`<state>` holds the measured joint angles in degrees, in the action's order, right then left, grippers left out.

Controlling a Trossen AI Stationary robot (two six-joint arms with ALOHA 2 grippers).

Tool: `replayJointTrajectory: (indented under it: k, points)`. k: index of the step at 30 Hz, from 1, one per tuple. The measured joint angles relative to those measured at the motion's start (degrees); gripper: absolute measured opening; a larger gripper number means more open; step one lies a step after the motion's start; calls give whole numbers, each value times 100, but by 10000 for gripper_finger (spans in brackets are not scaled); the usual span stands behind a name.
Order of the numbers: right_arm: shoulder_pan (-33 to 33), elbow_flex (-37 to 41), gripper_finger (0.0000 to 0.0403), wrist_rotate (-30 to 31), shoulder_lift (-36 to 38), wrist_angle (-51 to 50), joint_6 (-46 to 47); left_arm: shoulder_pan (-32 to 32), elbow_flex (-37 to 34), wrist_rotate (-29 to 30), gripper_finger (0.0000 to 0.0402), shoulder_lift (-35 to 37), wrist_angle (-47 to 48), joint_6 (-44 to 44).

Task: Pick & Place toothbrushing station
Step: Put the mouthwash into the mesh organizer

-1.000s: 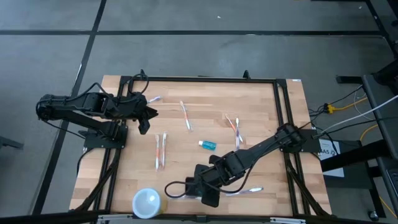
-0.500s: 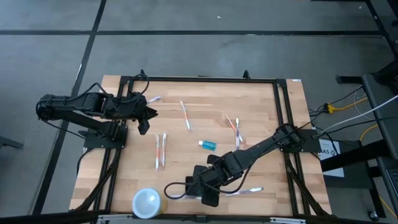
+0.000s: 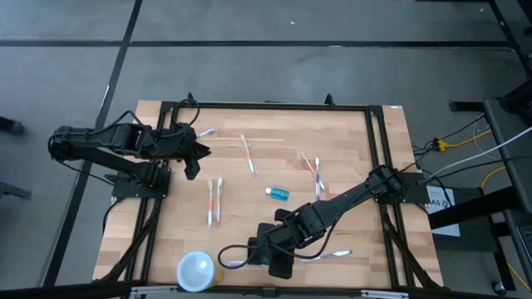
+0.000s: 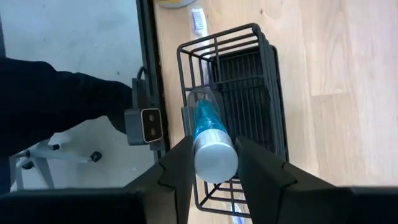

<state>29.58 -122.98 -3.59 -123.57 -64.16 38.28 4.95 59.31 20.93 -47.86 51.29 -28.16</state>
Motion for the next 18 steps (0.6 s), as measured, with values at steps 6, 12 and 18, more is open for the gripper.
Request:
replayJointTrajectory:
  k: [6, 12, 18]
  points:
    - [-19, -2, 117, 156, 0, -107, -10, 0, 0, 42, 61, 0, 0, 39]
    - [-113, -2, 118, 194, 0, -166, -17, 0, 0, 42, 61, 0, 0, 42]
    - [-100, -4, 149, 193, 0, -173, -58, -2, 0, 44, 61, 0, 0, 113]
